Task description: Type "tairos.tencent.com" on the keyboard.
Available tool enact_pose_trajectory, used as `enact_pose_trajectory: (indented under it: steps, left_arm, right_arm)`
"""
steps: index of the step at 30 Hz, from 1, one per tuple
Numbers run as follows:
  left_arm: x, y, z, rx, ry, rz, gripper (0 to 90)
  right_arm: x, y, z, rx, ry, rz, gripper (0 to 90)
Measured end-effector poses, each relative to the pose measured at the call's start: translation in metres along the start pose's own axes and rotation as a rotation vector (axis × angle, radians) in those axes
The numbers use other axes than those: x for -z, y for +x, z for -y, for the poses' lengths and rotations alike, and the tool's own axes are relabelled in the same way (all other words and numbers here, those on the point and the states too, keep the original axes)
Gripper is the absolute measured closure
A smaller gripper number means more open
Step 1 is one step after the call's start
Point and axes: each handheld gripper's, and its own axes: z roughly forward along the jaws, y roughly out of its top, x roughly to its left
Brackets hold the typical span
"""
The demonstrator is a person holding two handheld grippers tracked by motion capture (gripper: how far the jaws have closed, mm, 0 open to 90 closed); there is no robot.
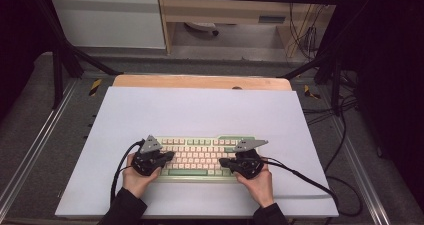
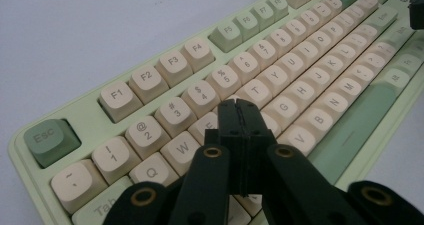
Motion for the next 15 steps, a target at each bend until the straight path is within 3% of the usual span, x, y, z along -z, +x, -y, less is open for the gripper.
enact_pose_trajectory:
  steps: [15]
  left_arm:
    - [0.012,0.006,0.007,0.024,-0.014,0.002,90.0]
  right_arm:
    - [-0.006,0.005,-0.005,-0.001,-0.001,-0.017,90.0]
